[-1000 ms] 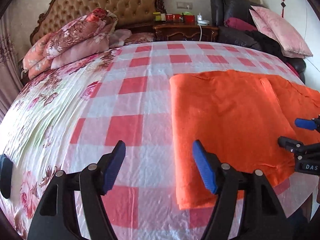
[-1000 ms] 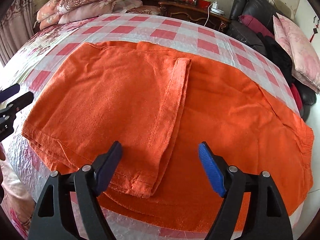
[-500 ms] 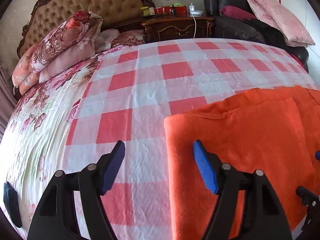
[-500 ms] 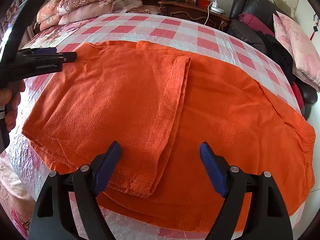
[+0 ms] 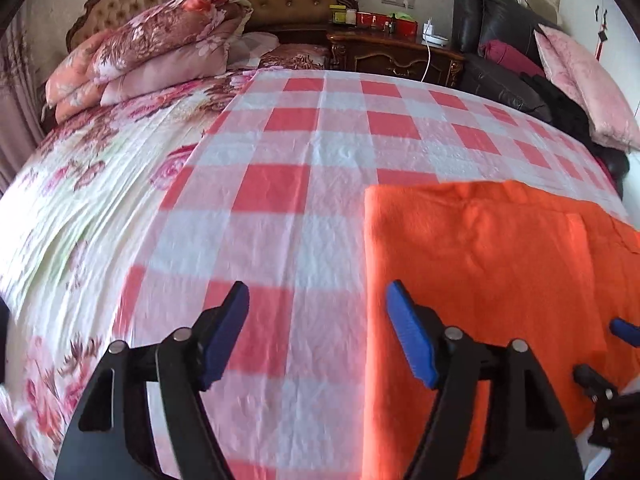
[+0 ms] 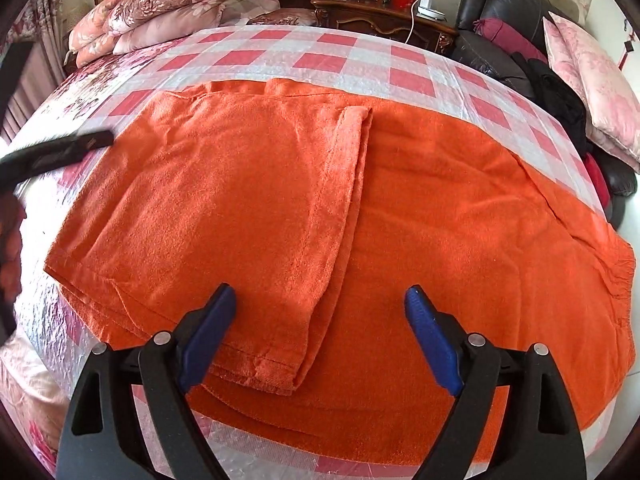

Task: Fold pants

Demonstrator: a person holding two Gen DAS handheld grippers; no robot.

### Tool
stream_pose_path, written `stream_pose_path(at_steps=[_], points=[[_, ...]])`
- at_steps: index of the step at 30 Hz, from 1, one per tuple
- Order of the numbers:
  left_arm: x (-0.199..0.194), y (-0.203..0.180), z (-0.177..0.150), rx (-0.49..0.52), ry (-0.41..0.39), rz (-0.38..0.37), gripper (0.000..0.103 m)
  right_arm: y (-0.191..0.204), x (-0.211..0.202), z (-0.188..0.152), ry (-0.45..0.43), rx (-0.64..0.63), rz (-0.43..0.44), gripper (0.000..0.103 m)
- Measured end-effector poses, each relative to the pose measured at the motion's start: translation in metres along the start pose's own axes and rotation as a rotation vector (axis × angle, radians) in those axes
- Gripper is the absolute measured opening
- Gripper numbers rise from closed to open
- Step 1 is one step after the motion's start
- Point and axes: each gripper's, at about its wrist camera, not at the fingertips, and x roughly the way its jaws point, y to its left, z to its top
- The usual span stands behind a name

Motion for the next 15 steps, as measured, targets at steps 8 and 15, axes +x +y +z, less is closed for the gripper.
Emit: stream_pose_path(at_steps=[8,15], points=[[-0.036,0.002,-0.07,-0.045,0.049,-0.159,0.033,-0.008,-0.001,-0.005,0.015,0.037,0.049,0.082],[-0.042,-0.002,-0.079,-0.009,0.069,-0.21,0.009,0.008,-0.01,-0.01,0.006,-0.002,0.051,0.055]])
